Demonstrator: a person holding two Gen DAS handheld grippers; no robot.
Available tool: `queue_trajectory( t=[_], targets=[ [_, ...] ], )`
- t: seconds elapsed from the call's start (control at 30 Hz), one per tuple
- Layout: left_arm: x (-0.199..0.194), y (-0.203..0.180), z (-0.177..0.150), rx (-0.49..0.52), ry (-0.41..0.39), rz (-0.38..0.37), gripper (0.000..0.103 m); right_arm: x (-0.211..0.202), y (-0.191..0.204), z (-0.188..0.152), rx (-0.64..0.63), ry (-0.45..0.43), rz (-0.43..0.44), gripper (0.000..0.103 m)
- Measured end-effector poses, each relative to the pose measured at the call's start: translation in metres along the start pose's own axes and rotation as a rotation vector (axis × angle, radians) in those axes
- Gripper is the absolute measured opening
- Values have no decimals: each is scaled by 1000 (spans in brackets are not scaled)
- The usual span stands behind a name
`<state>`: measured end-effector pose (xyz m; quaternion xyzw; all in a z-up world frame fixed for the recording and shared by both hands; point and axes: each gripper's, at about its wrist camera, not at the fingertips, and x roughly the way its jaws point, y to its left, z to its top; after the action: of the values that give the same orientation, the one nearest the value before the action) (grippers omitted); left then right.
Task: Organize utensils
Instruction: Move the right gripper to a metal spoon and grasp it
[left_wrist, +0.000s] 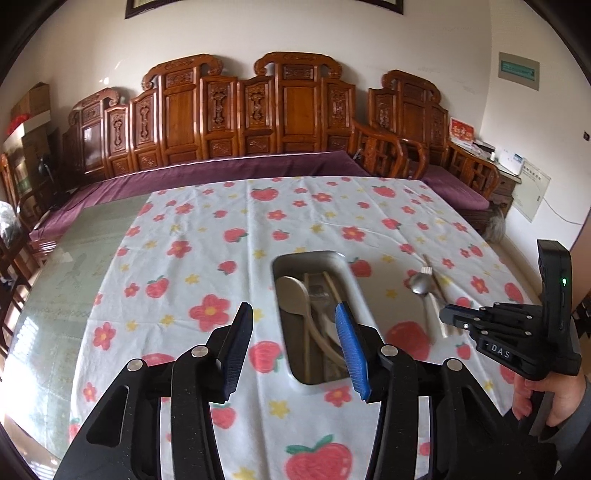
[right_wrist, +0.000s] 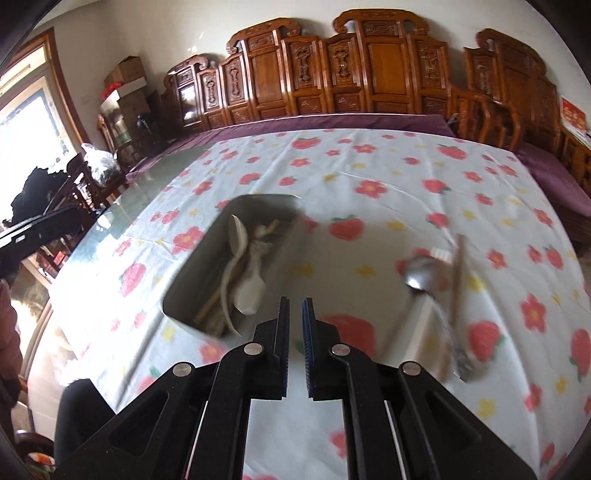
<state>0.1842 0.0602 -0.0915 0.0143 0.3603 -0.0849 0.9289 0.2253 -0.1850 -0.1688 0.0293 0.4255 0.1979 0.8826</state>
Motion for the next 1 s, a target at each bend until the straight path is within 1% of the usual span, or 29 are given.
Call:
queue_trajectory(
  t=[0.1,0.27,0.4,0.5,0.6,0.77,0.9,1.0],
  targets=[
    [0,-14,-2,6,5,-18,45,-9,-27,-19,21,14,-43,18],
    [2,-38,-7,13,16,-46,45,-20,-67,-36,55,25,-102,18],
    [6,-57,-13,40,29,-61,45,-27,-88,-43,78,13,-125,21],
    [12,-69,-17,60,43,-71,45,-24,-101,-48,97,16,-131,21],
    [17,-78,-19,65,48,-80,45,-17,-108,-49,98,29,-135,21],
    [34,-91,-22,58,64,-106,45,3,-115,-43,62,57,-140,21],
    [49,-101,-25,60,78,-113,45,24,-120,-29,13,88,-146,21],
    [58,-108,-27,61,91,-126,45,41,-124,-19,-26,127,-149,21]
  ],
)
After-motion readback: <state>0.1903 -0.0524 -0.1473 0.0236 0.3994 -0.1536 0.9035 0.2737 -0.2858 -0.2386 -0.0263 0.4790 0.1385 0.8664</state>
